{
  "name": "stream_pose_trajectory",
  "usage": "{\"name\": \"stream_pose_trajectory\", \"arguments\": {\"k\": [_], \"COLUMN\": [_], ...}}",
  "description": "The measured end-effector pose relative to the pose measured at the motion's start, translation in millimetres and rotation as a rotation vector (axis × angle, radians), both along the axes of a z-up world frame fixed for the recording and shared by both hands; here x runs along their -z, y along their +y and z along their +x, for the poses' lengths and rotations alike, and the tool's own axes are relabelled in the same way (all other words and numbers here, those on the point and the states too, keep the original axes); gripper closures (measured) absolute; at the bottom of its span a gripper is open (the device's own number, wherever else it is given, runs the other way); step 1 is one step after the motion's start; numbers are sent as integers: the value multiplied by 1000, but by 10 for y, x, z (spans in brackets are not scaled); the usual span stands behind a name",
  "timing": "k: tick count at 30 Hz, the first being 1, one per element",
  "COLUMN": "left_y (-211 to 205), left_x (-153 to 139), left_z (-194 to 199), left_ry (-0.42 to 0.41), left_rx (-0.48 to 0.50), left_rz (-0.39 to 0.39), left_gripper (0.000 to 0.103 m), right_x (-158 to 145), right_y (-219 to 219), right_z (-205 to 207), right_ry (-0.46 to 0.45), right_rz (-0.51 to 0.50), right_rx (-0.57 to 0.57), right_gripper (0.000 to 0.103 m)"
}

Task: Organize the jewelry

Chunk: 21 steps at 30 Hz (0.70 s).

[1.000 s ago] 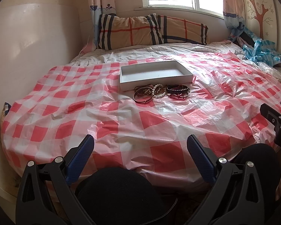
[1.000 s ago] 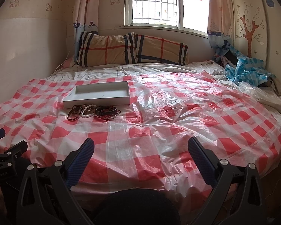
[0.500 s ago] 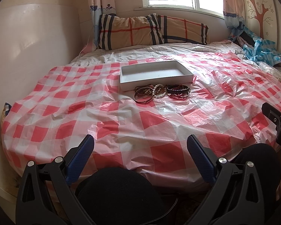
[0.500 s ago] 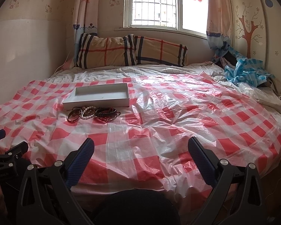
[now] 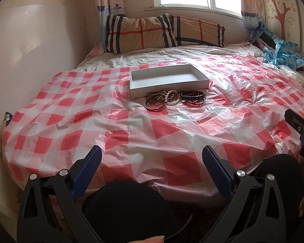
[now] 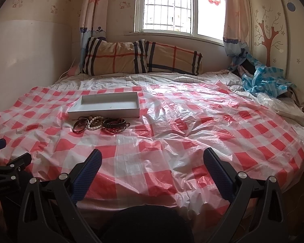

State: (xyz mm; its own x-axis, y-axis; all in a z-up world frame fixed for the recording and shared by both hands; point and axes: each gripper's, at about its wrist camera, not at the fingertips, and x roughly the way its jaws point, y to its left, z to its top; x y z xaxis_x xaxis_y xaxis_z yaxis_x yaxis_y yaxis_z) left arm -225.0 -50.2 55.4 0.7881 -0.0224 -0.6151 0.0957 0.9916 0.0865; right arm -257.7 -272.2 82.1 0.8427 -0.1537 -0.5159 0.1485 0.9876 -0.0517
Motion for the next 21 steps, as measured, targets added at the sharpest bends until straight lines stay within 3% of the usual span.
{"name": "stream_pose_trajectory", "arguments": {"k": [21], "left_y": [1], "left_x": [-7], "left_z": [4], "left_ry": [0], "left_rx": [2], "left_rz": [0], "left_gripper": [8], "right_x": [-37], "right_y": [33], "right_z": [-21], "right_ry": [-7], "right_rz": [-16], "right_rx": [1], "right_gripper": [7]}}
